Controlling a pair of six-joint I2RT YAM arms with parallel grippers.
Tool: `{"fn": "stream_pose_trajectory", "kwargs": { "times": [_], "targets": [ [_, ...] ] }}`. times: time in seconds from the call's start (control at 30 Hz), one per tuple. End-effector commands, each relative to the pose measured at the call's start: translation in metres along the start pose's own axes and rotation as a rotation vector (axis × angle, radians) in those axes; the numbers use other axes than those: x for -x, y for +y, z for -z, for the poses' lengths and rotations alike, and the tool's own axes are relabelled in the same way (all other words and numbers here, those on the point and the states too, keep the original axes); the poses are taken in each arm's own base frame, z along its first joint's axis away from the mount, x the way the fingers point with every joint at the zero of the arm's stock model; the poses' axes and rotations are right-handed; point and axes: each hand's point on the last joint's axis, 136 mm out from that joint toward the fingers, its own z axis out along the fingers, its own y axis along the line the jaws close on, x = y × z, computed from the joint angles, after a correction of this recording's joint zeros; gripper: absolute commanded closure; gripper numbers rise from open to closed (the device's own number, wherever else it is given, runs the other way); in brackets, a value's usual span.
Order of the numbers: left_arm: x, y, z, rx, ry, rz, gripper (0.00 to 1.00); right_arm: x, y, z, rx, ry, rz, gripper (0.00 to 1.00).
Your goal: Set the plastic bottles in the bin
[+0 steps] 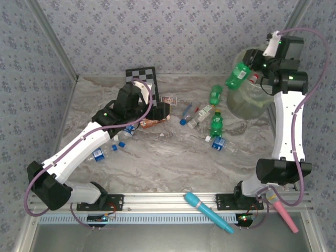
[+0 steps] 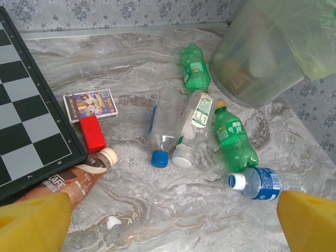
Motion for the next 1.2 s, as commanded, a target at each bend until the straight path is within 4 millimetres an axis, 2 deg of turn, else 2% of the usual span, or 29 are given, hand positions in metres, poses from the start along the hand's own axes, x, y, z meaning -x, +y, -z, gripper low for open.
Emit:
{"fn": "stream_pose_trajectory", "kwargs": {
  "times": [0.0,0.1,0.2,0.47,0.67,0.83,0.93,0.97,1.03,1.07,1.1,1.17],
  "targets": [
    [0.018,-0.005,0.016,-0.021,-0.062,0.006,0.00,0.027,-0.023,0.020,-0.129,-0.099,0.029,0.63],
    [0.019,-0.005,0.017,-0.022,-0.065,0.005,0.00,0.048,-0.040,0.020,-0.229,-0.183,0.074,0.62],
    [0.020,-0.003,0.018,-0.015,-0.073,0.011,0.00,0.059,-0.058,0.013,-0.328,-0.232,0.102,0.63],
    [0.023,0.002,0.025,0.005,-0.103,0.024,0.00,0.078,-0.078,-0.024,-0.472,-0.322,0.206,0.63],
    [0.021,0.010,0.030,0.035,-0.109,0.032,0.00,0.066,-0.089,-0.071,-0.463,-0.272,0.210,0.63],
    [0.020,0.015,0.035,0.057,-0.114,0.036,0.00,0.045,-0.088,-0.109,-0.400,-0.212,0.170,0.63],
    [0.019,0.018,0.038,0.067,-0.115,0.039,0.00,0.031,-0.087,-0.125,-0.368,-0.169,0.141,0.62],
    [0.019,0.018,0.038,0.069,-0.114,0.039,0.00,0.027,-0.088,-0.128,-0.362,-0.156,0.133,0.57],
    [0.018,0.020,0.038,0.076,-0.112,0.042,0.00,0.018,-0.087,-0.133,-0.349,-0.122,0.129,0.35],
    [0.018,0.021,0.038,0.078,-0.109,0.042,0.00,0.016,-0.088,-0.132,-0.355,-0.111,0.128,0.13],
    [0.018,0.021,0.039,0.079,-0.111,0.044,0.00,0.014,-0.089,-0.132,-0.365,-0.100,0.129,0.00],
    [0.018,0.023,0.039,0.085,-0.112,0.048,0.00,0.012,-0.091,-0.126,-0.379,-0.089,0.131,0.00]
  ]
}}
